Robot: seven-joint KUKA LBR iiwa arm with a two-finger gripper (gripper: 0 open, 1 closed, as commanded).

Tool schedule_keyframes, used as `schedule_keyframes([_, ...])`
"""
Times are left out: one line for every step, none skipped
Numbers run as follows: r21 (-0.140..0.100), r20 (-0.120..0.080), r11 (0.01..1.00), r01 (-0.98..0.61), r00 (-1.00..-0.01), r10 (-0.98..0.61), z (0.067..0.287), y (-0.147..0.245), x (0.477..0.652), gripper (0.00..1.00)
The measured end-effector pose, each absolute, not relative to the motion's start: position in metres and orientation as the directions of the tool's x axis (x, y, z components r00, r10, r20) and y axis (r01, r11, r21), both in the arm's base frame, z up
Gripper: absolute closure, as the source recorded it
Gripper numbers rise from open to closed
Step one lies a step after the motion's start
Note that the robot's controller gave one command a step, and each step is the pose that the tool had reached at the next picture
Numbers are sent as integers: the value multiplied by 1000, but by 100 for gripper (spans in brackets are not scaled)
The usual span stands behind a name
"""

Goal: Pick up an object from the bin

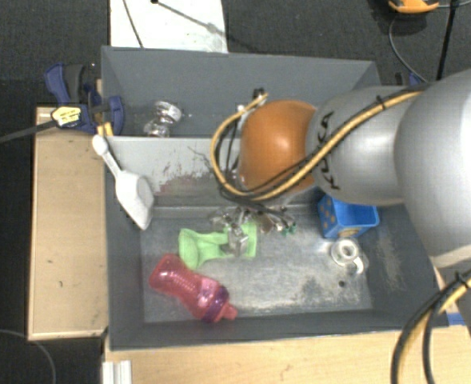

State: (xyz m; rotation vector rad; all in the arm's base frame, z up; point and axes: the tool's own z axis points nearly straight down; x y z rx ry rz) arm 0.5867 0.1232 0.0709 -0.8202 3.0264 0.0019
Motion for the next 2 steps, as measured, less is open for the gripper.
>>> schedule_keyframes([0, -7, 864, -504, -864, -504, 72, 123, 587, 100])
schedule_keyframes([0, -8, 864, -504, -864, -504, 74, 123, 587, 100])
